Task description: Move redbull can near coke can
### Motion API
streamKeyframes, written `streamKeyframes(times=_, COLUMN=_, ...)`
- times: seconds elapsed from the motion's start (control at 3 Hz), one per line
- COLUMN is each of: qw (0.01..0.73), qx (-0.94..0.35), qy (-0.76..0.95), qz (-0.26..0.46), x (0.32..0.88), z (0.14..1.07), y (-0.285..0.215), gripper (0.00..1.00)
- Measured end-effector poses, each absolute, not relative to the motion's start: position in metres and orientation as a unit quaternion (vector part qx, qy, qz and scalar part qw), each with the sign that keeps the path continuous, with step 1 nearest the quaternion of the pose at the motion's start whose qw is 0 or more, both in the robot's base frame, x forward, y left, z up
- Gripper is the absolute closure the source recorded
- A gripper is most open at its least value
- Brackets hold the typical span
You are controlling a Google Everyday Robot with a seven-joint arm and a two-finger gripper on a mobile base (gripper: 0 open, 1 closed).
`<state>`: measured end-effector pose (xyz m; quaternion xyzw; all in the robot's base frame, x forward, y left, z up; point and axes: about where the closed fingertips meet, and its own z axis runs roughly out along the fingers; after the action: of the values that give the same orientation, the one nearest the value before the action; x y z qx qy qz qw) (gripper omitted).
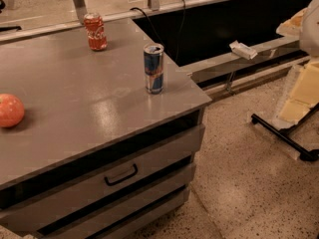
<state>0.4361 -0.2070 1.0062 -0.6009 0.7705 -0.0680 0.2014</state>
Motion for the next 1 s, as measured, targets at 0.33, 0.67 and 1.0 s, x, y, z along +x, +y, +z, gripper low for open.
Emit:
streamKeyframes(times=0.33, qw=0.201, qx=-0.601, qy=0.771, qz=-0.068, x=0.436, z=1.006, y=-0.207, gripper=0.00)
streamKeyframes(times=0.67, qw=0.218, qx=-0.599, qy=0.770, qz=-0.038, x=0.447, z=1.007, y=-0.204, gripper=0.00)
streamKeyframes(times=1.0, qw=0.260, qx=-0.605, qy=0.753, qz=0.015, x=0.482, z=1.005, y=-0.187, gripper=0.00)
